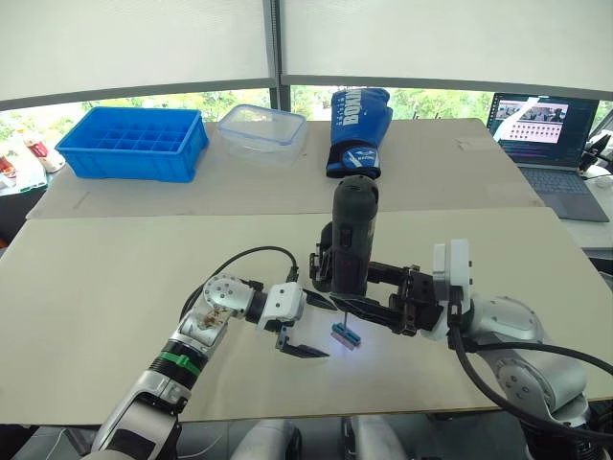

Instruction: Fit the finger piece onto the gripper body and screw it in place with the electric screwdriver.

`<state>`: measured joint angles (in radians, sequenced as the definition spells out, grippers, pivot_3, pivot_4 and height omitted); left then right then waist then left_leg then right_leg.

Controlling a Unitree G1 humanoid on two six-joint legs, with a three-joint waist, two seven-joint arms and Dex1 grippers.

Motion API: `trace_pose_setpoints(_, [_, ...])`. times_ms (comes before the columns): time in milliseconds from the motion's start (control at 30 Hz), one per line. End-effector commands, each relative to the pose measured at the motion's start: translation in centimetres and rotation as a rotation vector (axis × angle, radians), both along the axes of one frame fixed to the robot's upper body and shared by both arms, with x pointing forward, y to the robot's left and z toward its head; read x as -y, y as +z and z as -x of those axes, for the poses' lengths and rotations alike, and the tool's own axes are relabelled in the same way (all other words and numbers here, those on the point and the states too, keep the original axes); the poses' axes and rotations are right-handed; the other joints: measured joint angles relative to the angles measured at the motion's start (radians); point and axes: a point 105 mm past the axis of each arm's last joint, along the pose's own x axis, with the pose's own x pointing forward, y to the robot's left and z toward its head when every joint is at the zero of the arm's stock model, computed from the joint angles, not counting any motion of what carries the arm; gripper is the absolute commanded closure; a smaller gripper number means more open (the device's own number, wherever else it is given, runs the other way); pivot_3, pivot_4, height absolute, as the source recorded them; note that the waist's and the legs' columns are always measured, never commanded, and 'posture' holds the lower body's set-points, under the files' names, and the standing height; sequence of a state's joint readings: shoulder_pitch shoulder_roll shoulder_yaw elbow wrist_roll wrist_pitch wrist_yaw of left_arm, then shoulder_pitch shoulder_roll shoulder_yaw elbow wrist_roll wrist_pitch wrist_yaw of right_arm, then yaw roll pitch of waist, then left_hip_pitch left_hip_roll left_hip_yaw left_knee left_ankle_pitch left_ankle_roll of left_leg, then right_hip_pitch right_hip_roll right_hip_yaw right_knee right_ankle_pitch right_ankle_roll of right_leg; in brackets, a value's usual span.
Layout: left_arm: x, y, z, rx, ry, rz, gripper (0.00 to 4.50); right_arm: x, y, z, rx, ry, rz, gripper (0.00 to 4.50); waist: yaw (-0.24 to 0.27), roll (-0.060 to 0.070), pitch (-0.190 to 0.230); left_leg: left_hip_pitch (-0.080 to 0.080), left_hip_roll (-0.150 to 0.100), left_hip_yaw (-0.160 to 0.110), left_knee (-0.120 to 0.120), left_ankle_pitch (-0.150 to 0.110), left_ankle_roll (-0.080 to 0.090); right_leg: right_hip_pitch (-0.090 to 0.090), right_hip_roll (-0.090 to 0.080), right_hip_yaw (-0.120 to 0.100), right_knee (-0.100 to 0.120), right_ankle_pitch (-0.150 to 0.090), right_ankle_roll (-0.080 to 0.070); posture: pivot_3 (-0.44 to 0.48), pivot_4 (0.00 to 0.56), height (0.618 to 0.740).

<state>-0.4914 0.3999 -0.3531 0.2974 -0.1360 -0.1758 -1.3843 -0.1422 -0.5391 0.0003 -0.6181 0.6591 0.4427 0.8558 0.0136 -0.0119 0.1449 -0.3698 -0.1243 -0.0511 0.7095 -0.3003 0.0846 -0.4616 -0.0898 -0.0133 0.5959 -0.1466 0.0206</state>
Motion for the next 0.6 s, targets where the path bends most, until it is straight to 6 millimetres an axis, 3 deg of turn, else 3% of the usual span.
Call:
trace_pose_setpoints(33, [0.34,0.67,-0.16,0.039,-0.014,0.016,0.0,-0.08,1.04,0.53,0.072,0.019,-0.025,2.59,0.0,0.0,0.0,0.0,0.0,0.0,0.0,0.0,0.0,0.0,0.0,0.0,0.0,0.0,0.0,0.0,0.15,0.74])
trace_pose_setpoints(600, [0.42,0.55,-0.41,0.042,-0.009,0.02,0.0,-0.17,0.96,0.21,0.073,0.019,-0.024,2.59,0.0,0.0,0.0,0.0,0.0,0.0,0.0,0.0,0.0,0.0,0.0,0.0,0.0,0.0,0.0,0.0,0.15,0.74])
